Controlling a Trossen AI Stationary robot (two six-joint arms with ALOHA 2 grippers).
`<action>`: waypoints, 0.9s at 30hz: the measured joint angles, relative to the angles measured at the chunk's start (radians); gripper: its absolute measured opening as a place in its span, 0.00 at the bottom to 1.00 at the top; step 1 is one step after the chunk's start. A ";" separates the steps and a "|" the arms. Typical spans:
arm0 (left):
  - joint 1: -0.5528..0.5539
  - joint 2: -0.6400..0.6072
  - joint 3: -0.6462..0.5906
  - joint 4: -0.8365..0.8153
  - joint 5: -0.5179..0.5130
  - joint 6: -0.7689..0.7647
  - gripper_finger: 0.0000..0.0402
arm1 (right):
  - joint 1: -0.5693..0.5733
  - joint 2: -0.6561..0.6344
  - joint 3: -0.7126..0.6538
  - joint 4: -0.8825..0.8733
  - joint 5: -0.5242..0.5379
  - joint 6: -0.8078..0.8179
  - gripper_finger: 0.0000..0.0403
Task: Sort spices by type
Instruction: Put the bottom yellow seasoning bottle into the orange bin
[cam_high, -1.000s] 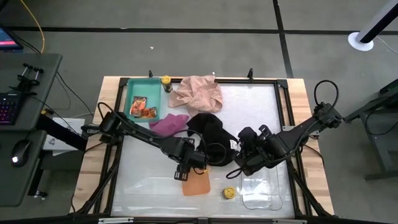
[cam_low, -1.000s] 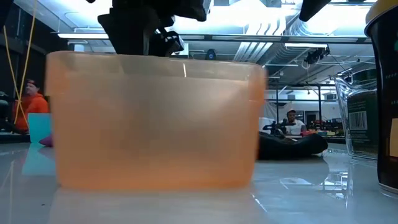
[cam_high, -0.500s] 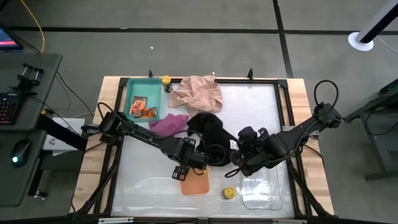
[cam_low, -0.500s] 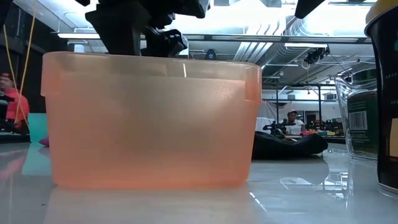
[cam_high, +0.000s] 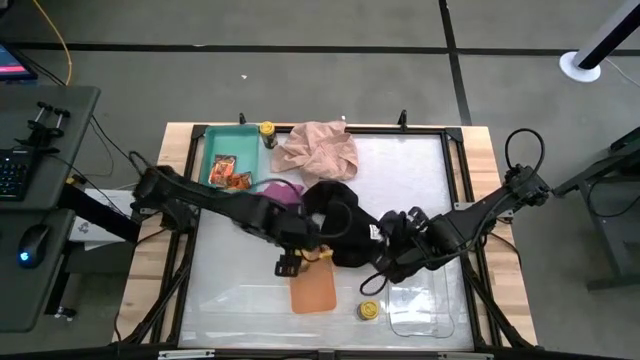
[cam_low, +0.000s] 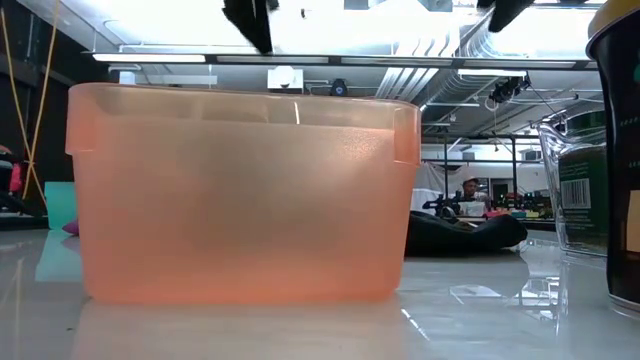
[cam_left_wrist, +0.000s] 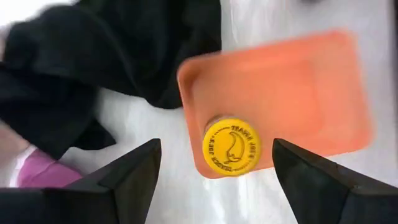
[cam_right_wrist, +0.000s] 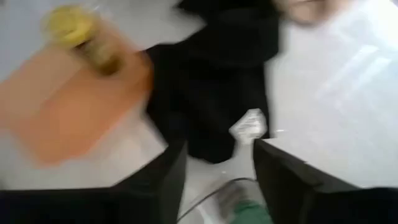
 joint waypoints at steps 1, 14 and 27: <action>-0.003 -0.028 0.000 0.001 -0.009 -0.022 0.72 | 0.000 0.000 0.000 0.039 -0.032 -0.049 0.48; -0.249 -0.227 -0.003 0.031 -0.429 -0.377 0.73 | 0.009 0.127 0.000 0.269 -0.378 -0.546 0.77; -0.411 -0.227 -0.004 0.023 -0.575 -0.652 0.73 | 0.083 0.220 0.000 0.401 -0.487 -0.585 0.77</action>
